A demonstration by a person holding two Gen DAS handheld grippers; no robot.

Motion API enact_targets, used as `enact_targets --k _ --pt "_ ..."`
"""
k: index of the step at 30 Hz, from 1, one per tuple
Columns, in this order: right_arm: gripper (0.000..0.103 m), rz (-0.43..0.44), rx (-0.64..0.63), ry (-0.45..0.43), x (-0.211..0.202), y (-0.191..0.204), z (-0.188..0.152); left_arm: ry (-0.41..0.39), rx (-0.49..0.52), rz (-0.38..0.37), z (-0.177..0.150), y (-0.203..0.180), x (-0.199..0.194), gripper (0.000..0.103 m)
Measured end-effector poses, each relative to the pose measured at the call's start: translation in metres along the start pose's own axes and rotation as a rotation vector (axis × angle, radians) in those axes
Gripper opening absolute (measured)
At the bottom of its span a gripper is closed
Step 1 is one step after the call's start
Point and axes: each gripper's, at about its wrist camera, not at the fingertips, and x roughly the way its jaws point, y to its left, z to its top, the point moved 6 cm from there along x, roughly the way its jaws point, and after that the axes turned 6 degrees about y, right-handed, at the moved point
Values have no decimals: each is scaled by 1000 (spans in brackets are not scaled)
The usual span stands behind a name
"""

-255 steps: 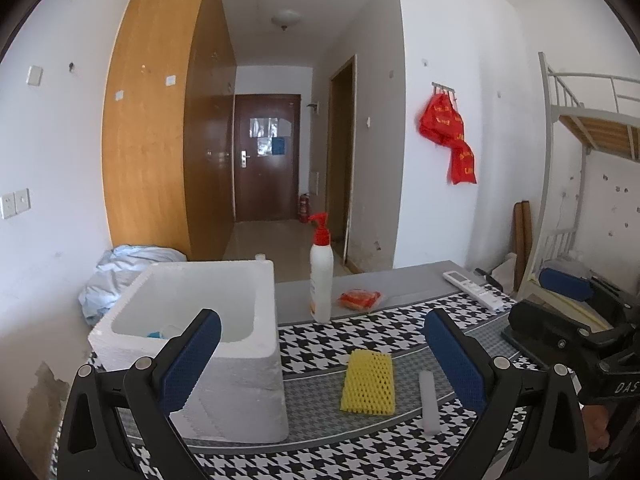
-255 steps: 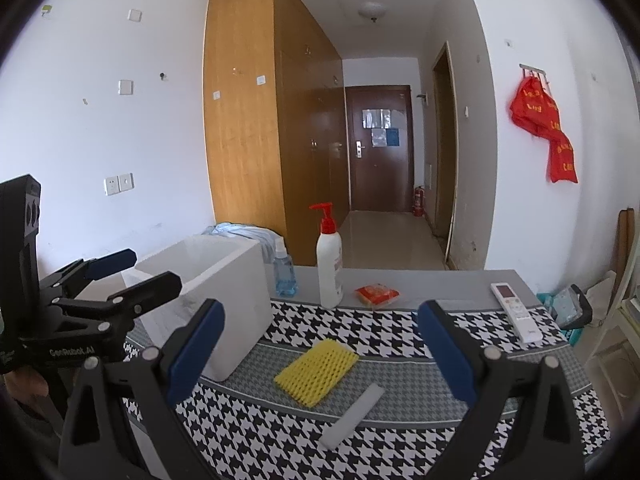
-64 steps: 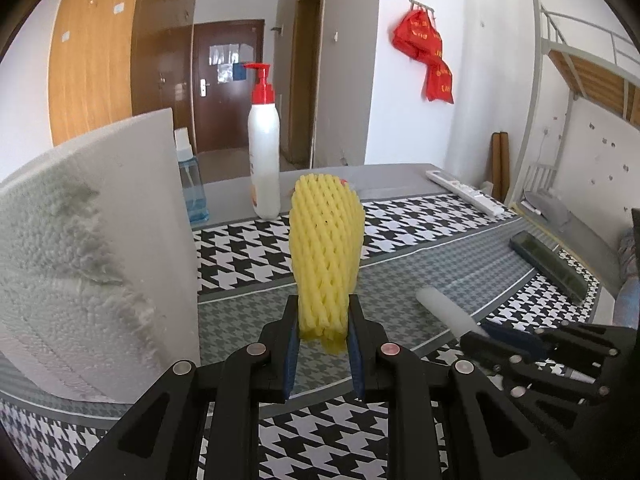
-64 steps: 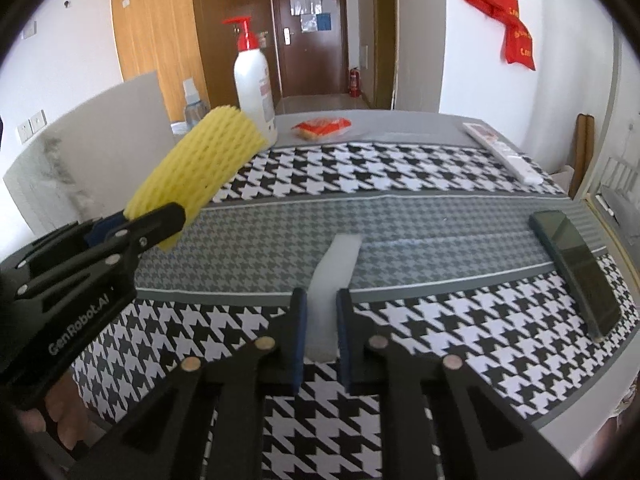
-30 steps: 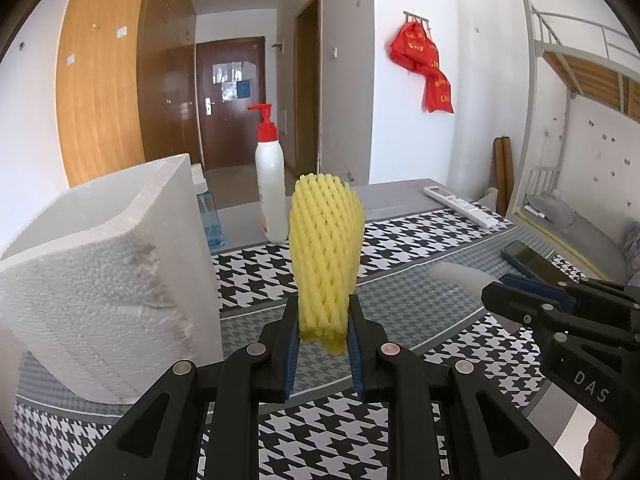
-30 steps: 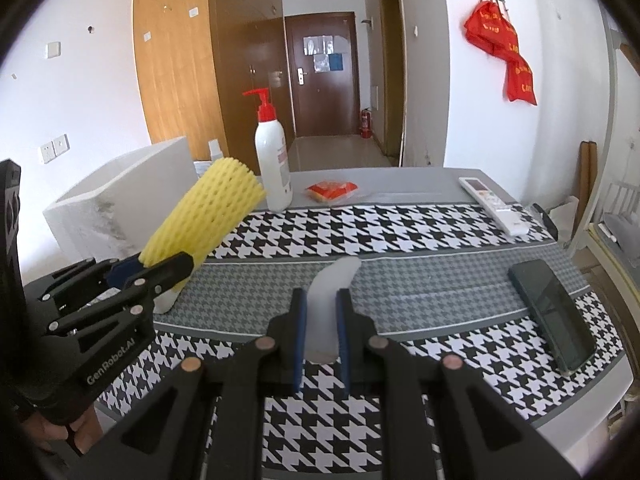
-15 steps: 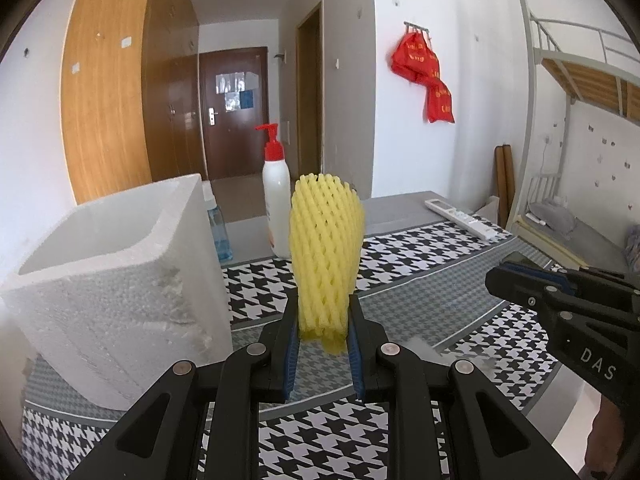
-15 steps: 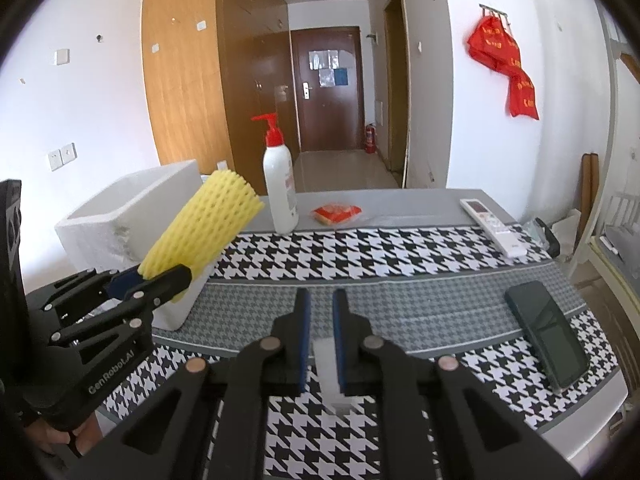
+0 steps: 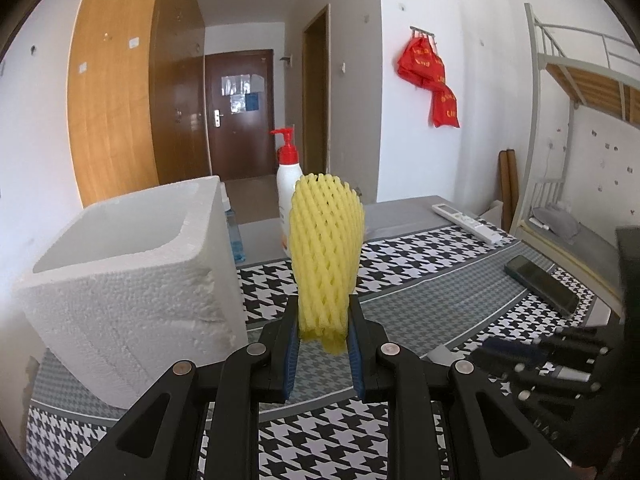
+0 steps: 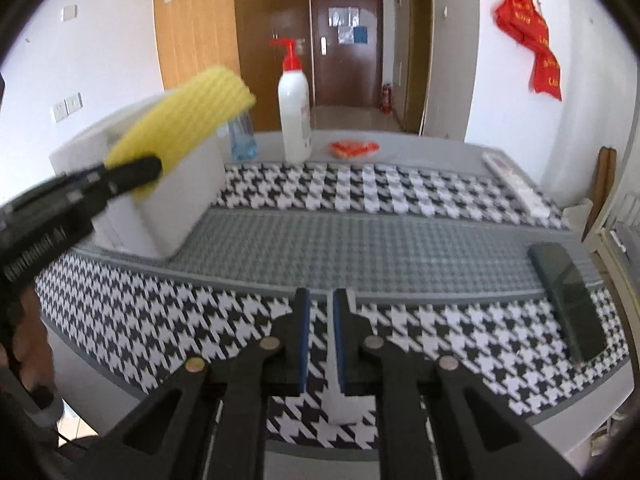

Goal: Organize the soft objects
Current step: 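Carry the mesh sleeve over the foam box with the left gripper while the right carries the foam stick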

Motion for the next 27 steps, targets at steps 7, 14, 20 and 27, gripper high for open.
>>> enact_targets --k 7,14,20,27 --pt "27 -2 22 69 19 -11 -16 -9 -2 -1 3 1 -2 23" --pt "50 8 15 69 24 -6 -22 -21 1 3 5 1 -5 23" --pt "46 -7 20 88 30 -8 -28 -30 3 -1 7 0 -8 23" --pt "19 5 43 89 29 -13 -28 -37 4 -1 8 1 -10 23"
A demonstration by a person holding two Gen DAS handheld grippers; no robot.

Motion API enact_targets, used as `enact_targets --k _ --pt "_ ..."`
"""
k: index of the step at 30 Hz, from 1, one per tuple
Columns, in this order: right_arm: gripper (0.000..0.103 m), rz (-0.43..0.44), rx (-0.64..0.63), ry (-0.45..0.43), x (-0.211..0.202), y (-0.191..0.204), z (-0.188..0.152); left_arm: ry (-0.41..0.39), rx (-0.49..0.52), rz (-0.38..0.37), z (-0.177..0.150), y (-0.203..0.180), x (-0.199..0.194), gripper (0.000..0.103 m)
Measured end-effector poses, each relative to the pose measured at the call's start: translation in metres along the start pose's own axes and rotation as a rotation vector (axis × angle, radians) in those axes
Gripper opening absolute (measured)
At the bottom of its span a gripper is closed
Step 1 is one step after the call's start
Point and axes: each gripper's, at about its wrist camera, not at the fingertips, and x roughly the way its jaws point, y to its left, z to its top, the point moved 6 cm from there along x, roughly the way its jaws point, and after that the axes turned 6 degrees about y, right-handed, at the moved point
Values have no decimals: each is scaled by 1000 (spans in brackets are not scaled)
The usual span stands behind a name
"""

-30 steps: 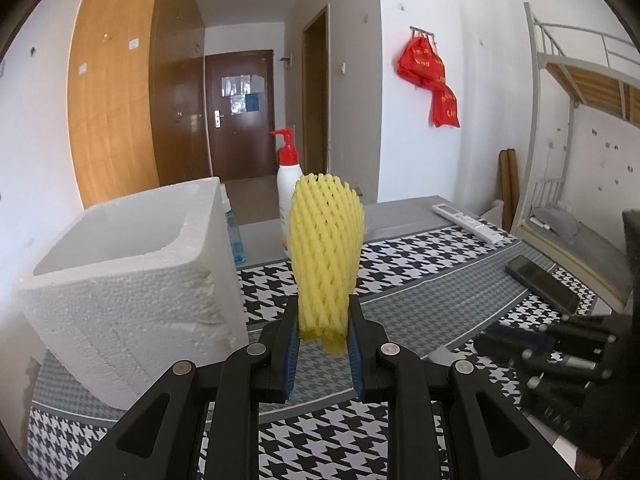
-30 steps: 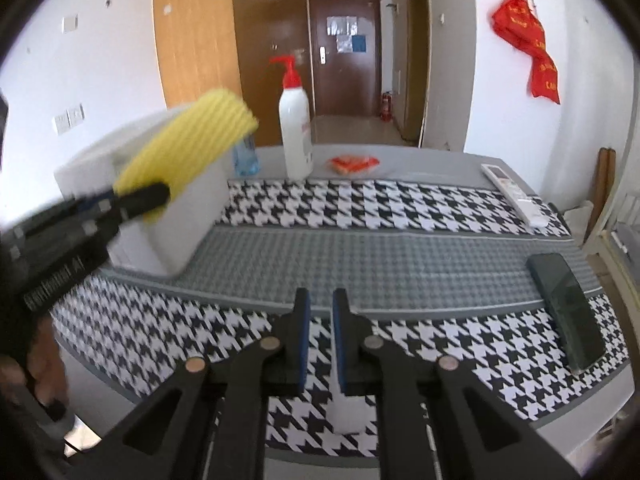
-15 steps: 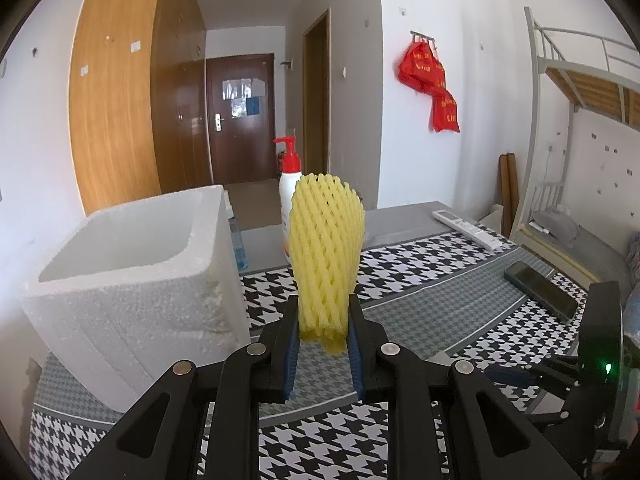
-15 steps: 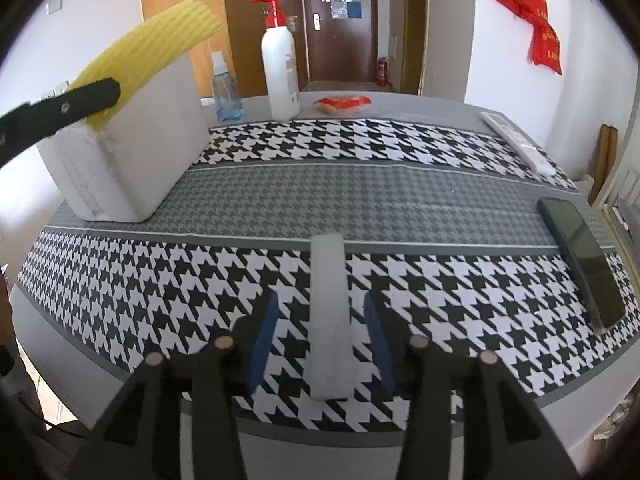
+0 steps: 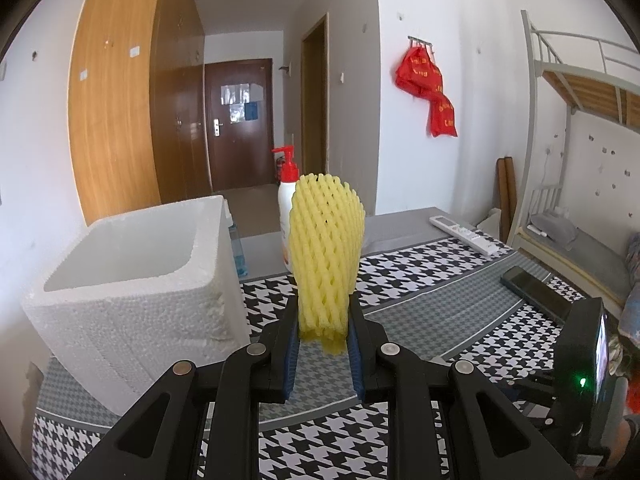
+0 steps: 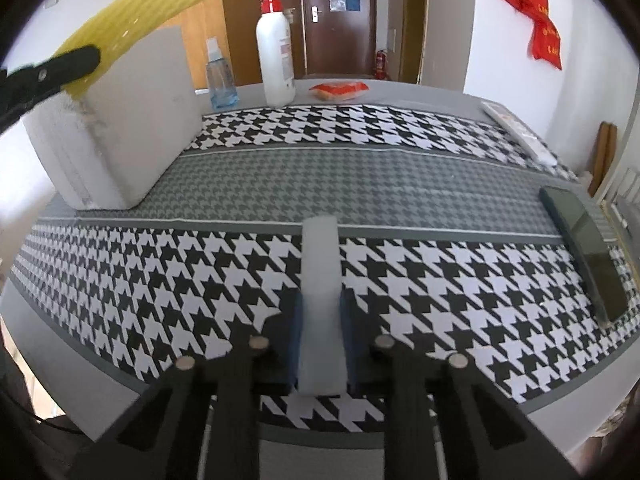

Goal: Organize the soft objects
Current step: 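Carry the mesh sleeve over the foam box with the left gripper while the right carries the foam stick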

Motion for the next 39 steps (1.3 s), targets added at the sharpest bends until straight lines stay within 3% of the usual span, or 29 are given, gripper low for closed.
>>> enact_targets --k 3,21,39 --pt "14 5 -4 -19 -3 -2 6 1 2 4 0 1 -1 23" --pt "15 44 -29 -201 -62 21 52 -32 -8 33 10 11 -12 23" --pt "15 108 -78 -321 -97 46 96 -86 -19 53 28 21 -25 23"
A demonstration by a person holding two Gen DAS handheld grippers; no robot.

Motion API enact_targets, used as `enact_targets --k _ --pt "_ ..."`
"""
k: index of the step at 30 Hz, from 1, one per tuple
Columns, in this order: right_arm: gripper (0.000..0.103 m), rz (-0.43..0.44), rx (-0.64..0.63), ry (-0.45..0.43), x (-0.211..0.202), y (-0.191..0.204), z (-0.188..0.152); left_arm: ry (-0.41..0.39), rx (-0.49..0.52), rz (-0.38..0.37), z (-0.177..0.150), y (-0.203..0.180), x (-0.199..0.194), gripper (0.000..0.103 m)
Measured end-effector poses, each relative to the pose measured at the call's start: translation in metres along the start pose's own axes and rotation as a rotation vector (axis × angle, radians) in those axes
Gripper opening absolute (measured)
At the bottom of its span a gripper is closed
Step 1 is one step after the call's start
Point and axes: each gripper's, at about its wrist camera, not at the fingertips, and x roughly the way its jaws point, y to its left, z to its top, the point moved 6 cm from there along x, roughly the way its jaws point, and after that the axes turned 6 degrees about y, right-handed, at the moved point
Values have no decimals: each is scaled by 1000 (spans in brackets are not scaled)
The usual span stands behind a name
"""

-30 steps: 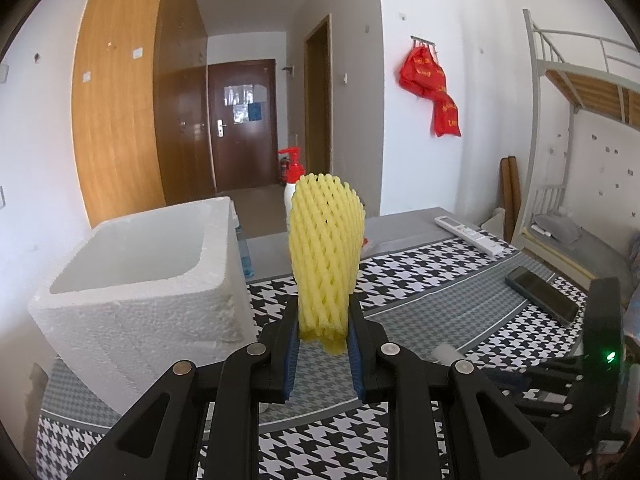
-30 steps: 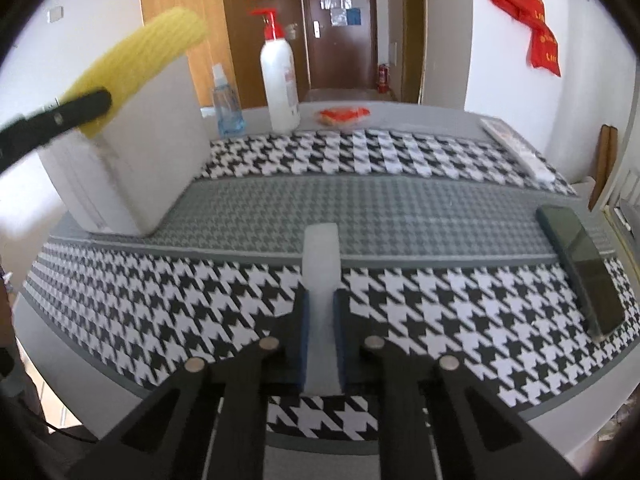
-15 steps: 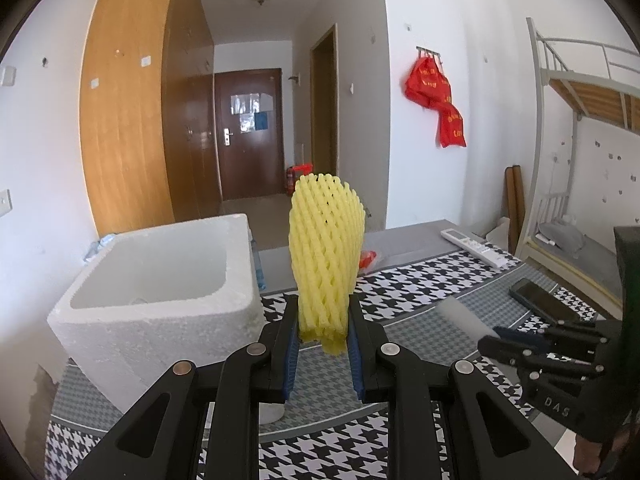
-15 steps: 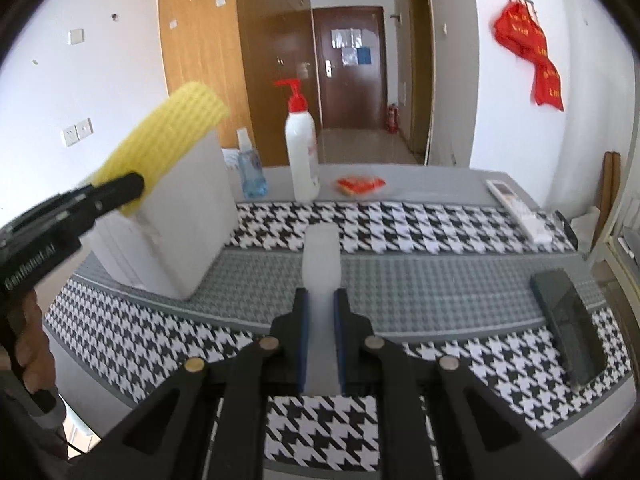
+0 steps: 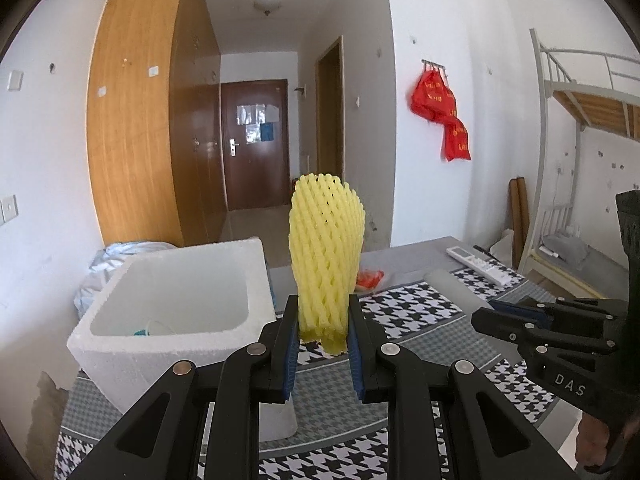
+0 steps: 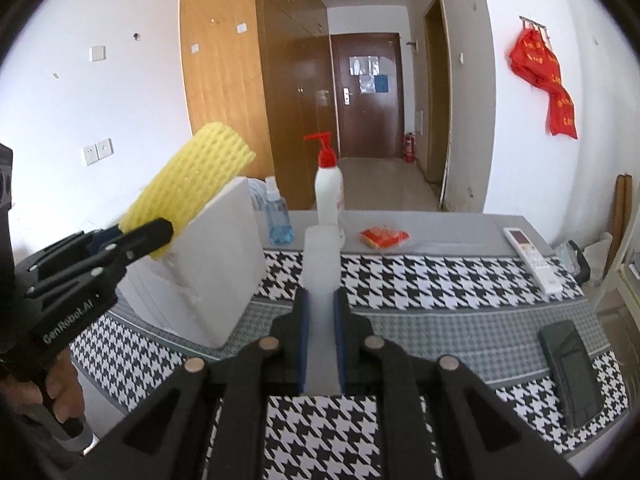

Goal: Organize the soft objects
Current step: 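Carry the mesh sleeve over the foam box with the left gripper while the right carries the foam stick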

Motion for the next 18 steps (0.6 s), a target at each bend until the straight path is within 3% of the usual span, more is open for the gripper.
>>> enact_targets --k 18 --pt "15 59 -25 -61 -4 21 30 -54 -16 50 17 17 -11 23"
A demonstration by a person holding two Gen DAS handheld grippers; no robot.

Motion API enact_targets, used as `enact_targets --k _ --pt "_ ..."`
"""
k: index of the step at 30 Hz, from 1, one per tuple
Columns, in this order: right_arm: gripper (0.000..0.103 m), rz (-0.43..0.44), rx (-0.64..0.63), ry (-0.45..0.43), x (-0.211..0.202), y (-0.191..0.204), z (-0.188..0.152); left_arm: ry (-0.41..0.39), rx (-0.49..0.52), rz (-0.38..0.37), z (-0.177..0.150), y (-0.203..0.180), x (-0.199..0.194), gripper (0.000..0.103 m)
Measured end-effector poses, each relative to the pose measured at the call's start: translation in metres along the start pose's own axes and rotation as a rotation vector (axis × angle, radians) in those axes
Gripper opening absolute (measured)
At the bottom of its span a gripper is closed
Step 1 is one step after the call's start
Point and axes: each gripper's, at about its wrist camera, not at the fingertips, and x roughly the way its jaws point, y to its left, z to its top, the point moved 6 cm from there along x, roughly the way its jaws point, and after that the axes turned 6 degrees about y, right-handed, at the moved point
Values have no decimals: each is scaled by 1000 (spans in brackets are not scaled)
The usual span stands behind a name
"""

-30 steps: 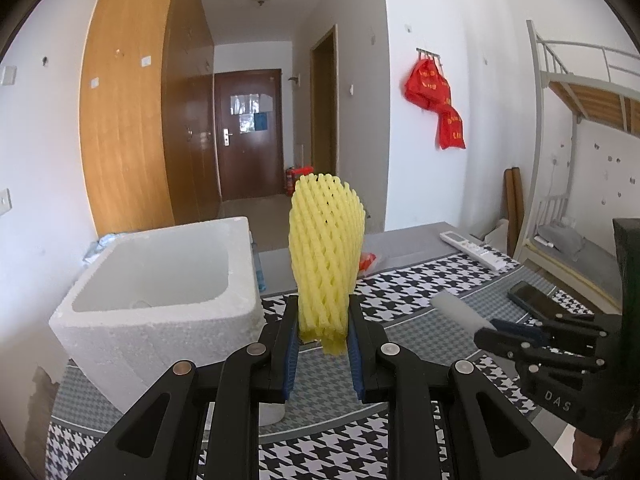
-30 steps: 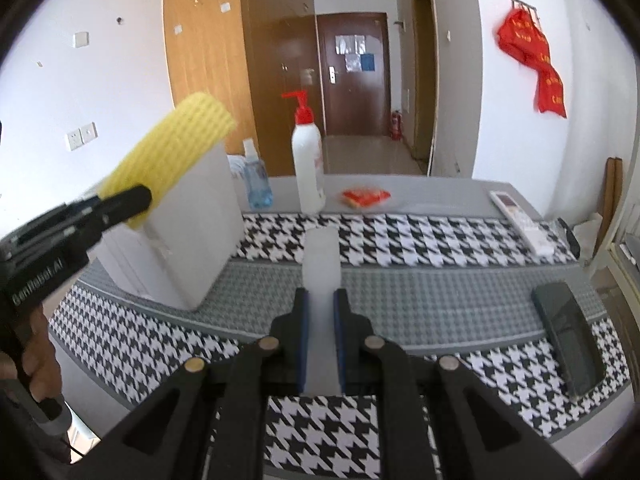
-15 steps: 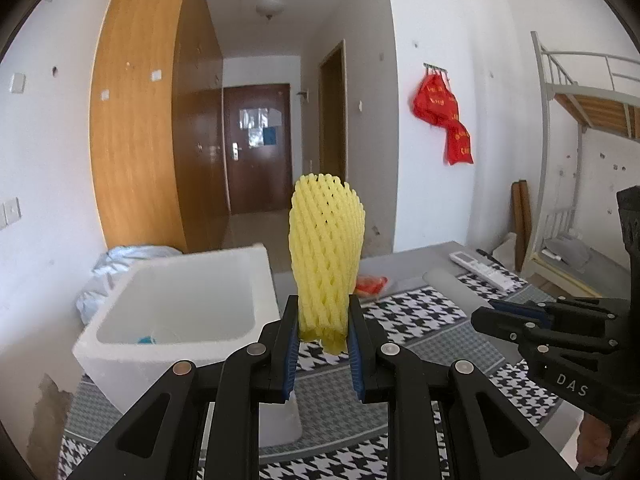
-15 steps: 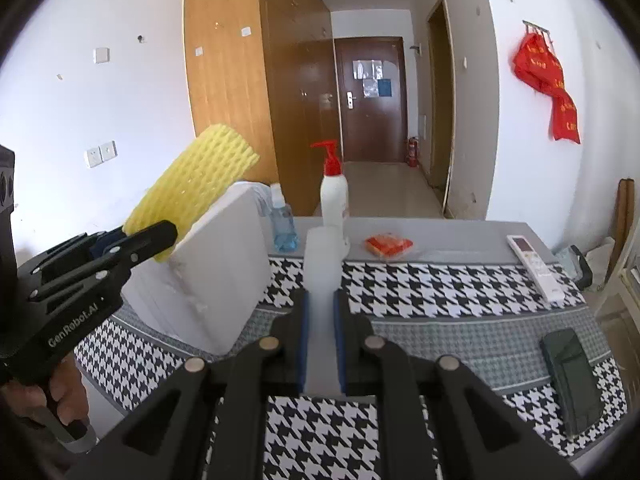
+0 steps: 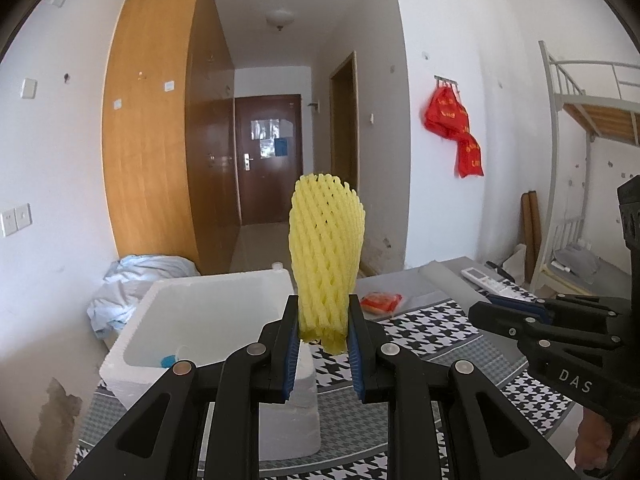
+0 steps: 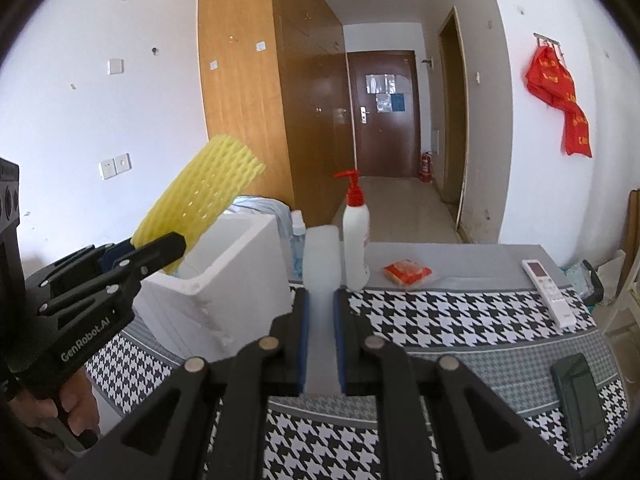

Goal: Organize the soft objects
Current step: 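Carry the mesh sleeve over the foam box with the left gripper while the right carries the foam stick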

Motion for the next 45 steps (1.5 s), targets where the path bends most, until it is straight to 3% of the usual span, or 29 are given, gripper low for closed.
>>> enact_targets --k 30,45 --pt "15 119 -52 -1 27 56 26 27 -69 132 1 58 1 23" --pt "15 112 -97 40 53 88 39 102 -108 134 -4 85 22 23"
